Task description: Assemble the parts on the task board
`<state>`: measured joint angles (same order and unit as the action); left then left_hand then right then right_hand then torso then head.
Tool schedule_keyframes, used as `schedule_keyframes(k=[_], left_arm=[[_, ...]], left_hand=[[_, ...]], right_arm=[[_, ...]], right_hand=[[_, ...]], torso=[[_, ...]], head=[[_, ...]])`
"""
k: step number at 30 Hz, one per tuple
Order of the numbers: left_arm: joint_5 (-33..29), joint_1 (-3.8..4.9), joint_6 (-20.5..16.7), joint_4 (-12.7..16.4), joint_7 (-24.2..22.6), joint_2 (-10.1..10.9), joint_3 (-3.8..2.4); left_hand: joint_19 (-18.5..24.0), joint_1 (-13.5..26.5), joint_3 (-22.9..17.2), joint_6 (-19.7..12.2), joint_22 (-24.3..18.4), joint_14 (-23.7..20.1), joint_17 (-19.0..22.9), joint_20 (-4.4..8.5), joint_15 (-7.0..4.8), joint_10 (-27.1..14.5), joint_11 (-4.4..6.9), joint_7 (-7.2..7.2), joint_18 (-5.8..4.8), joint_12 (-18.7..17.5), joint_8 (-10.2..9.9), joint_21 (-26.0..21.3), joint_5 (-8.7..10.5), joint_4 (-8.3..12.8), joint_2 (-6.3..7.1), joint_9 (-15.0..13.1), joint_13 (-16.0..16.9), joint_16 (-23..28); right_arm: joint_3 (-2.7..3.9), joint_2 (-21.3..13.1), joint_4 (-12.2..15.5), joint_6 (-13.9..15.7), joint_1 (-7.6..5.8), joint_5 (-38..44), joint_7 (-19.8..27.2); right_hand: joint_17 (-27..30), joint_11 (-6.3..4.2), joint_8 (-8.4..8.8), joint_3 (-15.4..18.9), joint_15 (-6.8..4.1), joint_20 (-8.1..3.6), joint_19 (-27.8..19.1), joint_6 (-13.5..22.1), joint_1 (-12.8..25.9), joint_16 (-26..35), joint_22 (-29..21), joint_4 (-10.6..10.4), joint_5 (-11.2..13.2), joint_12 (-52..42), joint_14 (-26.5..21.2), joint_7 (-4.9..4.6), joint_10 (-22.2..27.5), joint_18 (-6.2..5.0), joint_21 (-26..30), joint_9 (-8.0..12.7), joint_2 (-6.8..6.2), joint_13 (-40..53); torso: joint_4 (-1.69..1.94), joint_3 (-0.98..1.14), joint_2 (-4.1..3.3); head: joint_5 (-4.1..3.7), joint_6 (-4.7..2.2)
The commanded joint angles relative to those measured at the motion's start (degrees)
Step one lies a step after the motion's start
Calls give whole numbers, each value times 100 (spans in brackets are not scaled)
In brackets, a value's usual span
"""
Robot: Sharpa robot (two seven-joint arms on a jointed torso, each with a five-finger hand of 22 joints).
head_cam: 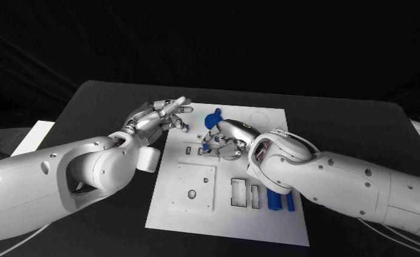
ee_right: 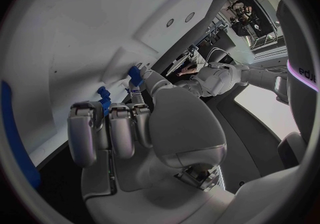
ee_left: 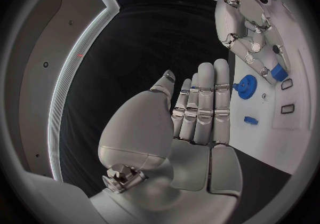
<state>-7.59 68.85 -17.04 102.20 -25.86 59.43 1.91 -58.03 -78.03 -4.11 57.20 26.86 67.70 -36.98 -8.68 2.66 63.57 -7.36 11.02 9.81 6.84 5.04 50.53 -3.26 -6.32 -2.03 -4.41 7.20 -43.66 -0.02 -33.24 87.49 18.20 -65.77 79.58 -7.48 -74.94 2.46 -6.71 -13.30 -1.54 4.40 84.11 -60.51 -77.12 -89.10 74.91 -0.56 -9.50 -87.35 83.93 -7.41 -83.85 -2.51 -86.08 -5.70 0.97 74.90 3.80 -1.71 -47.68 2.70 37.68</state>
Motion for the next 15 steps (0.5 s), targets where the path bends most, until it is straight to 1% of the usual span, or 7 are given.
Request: schedule_keyframes(k=[1, 5, 15], left_arm=[[-18, 4, 95, 20, -69, -8, -3], [-18, 4, 91, 19, -69, -3, -3], [-18, 4, 94, 0, -70, 4, -3]], left_hand=[[31, -7, -8, -17, -3, -39, -7, -9, 8, -37, 12, 22, 73, -36, -33, 29, -10, 37, -47, 6, 9, 38], [31, -7, -8, -17, -3, -39, -7, -9, 8, -37, 12, 22, 73, -36, -33, 29, -10, 37, -47, 6, 9, 38], [31, -7, -8, -17, -3, -39, -7, -9, 8, -37, 12, 22, 73, -36, -33, 29, -10, 37, -47, 6, 9, 38]], right_arm=[[-20, 6, -37, -239, 22, 158, -174], [-20, 5, -45, -268, 23, 182, -195], [-20, -24, -10, -350, 28, 300, -273]], right_hand=[[-1313, -34, -23, -11, -41, -27, 174, -96, 56, 5, 639, 27, 5, 35, 564, 49, -458, 64, -12, -8, -9, 1335], [-1313, -34, -23, -11, -41, -27, 174, -96, 56, 5, 639, 27, 5, 35, 564, 49, -458, 64, -12, -8, -9, 1335], [-1311, -27, -6, -8, -36, -25, 173, -71, 83, 6, 636, 37, 16, 51, 563, 40, -449, 64, -10, -3, -43, 1326]], torso=[[3, -1, 1], [4, -4, -1], [5, -1, -3]], head=[[3, 12], [8, 21], [12, 39]])
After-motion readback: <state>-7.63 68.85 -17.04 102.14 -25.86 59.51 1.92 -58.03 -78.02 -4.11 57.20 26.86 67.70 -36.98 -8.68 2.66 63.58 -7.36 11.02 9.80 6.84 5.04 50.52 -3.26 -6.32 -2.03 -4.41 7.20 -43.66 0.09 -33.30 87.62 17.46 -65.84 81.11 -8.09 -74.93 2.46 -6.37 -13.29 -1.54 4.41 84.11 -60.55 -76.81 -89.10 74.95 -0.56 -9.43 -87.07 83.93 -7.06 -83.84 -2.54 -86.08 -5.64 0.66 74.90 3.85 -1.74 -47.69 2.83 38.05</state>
